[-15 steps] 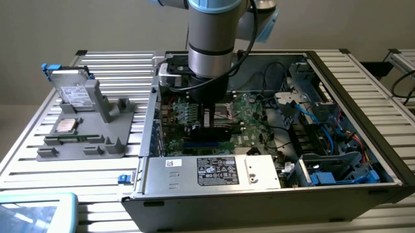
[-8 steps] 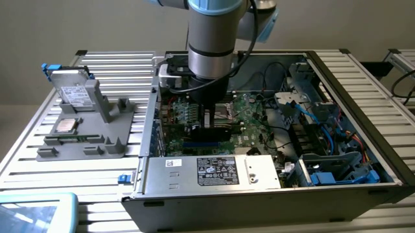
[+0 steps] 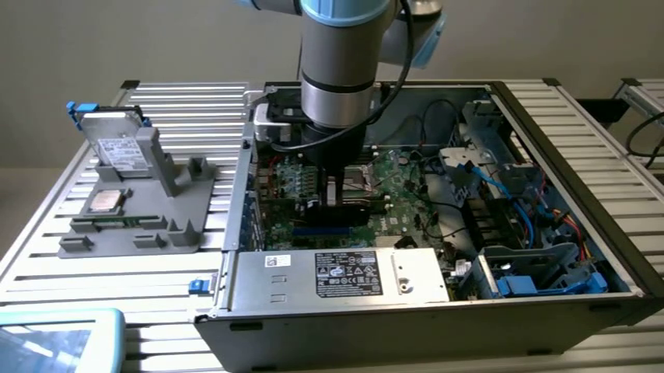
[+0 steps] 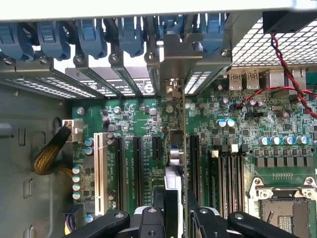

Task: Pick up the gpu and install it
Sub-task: 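Insert the gpu into the slot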

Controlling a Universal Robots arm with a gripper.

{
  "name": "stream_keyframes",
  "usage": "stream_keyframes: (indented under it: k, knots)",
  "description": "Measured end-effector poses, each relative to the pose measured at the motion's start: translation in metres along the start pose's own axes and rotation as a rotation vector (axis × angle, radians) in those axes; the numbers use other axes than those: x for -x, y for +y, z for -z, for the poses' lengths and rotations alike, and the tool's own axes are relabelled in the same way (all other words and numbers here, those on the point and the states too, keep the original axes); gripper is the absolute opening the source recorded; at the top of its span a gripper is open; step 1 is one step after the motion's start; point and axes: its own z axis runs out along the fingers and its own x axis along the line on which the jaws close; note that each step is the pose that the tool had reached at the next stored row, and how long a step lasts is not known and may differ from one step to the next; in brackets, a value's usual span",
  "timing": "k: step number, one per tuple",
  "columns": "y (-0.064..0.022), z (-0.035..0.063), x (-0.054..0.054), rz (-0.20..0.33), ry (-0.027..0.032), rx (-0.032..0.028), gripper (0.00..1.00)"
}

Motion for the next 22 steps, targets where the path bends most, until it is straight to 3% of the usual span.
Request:
stream_keyframes:
  k: [22]
  knots:
    - [0.0006,-0.0032,-0.0014,0.004,-0.0055,0.0003,0.27]
